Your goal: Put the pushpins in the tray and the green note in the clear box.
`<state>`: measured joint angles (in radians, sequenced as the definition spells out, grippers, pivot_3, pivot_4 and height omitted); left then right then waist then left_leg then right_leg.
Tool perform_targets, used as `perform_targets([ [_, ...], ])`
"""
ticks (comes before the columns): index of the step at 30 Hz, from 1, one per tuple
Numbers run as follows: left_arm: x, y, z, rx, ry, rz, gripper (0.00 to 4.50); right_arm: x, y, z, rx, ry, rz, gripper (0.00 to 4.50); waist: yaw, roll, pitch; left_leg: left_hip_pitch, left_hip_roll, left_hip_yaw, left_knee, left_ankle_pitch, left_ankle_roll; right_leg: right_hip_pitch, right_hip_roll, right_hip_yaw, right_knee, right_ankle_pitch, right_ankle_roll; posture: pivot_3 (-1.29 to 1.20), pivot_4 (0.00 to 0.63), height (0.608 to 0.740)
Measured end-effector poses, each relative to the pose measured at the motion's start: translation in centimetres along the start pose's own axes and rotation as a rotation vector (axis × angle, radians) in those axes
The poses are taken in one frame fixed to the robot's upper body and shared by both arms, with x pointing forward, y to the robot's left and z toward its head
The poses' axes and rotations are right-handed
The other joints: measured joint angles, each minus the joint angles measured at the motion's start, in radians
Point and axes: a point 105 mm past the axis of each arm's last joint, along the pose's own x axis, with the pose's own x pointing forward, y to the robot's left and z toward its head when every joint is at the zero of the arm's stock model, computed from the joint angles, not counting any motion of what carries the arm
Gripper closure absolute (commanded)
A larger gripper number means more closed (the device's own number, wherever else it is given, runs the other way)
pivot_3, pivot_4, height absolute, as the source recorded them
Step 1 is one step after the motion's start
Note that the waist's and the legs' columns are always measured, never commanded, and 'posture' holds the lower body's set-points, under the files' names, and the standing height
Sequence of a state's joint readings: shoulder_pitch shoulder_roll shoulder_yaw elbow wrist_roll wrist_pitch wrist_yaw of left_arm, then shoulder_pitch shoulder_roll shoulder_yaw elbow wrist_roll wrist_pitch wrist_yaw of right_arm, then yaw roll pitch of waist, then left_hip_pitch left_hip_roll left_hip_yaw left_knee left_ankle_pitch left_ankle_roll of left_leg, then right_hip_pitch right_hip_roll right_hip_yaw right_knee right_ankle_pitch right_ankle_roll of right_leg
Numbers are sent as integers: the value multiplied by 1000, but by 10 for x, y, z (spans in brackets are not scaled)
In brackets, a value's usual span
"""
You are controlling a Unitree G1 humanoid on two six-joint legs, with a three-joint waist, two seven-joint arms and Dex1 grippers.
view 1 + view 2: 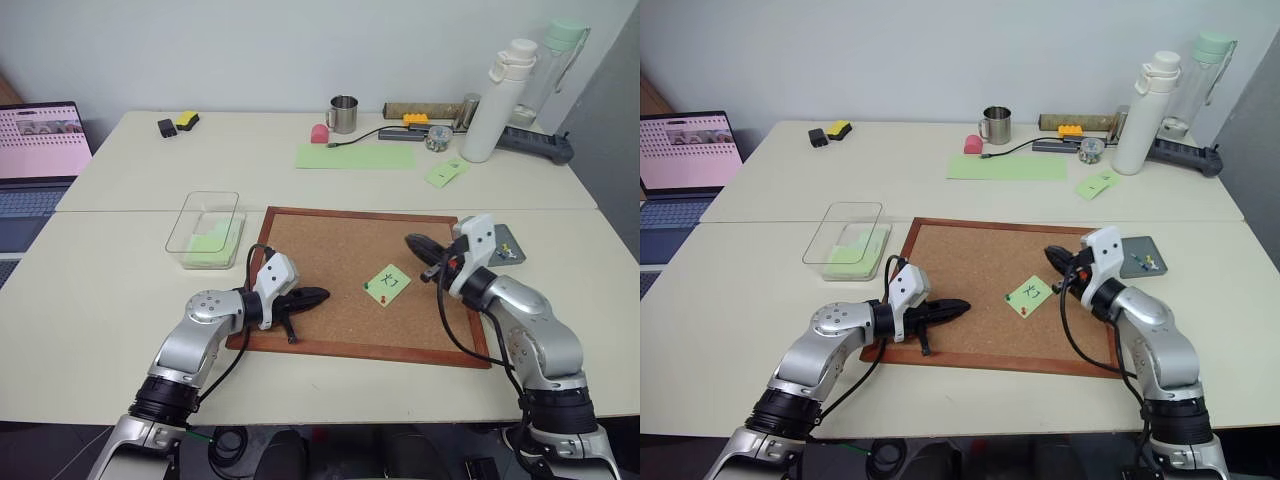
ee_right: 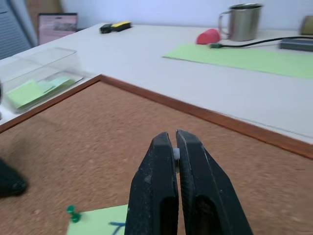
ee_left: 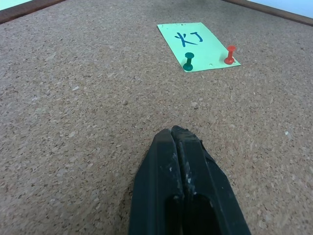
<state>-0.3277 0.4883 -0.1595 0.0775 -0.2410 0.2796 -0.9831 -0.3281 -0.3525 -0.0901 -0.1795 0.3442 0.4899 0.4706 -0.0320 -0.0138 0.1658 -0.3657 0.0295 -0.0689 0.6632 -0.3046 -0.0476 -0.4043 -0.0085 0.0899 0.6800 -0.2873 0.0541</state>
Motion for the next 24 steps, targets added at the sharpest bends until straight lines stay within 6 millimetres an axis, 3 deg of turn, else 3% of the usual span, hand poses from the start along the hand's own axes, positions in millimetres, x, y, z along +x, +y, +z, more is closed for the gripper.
perform_targets([
  [6,1,0,0,-1,2,1,4500,-18,-94,1,-72,101,-339,4490,2,0,0,0,0,1,0,0,0,0,0,0,0,0,0,0,150,740],
  [8,0,1,-1,-2,4,6,4500,-25,-110,-7,-54,137,-382,4490,0,0,0,0,0,1,-1,0,0,0,0,1,0,0,0,0,150,740],
  [13,-1,-1,-1,-2,7,10,4500,-23,-121,-34,28,212,-393,4490,-3,1,0,1,0,4,-1,0,0,0,0,4,0,0,0,0,150,740],
  [14,-1,-1,0,-1,8,9,4500,-23,-122,-35,34,215,-391,4008,-3,1,0,1,0,4,-1,0,0,0,0,3,0,0,0,0,150,740],
  [15,-2,-2,-1,-1,9,12,4500,-22,-123,-36,41,216,-385,3952,-3,1,0,1,0,4,-1,0,0,0,0,4,0,0,0,0,150,740],
  [23,-5,-5,-2,0,18,14,4500,-19,-129,-37,49,205,-381,2198,-4,1,0,1,0,4,-1,0,0,-1,0,4,0,0,0,0,150,740],
  [24,-5,-5,-2,-2,19,14,4500,-19,-129,-37,48,204,-381,2198,-4,1,0,1,0,5,-1,0,0,-1,0,4,0,0,0,0,150,740],
])
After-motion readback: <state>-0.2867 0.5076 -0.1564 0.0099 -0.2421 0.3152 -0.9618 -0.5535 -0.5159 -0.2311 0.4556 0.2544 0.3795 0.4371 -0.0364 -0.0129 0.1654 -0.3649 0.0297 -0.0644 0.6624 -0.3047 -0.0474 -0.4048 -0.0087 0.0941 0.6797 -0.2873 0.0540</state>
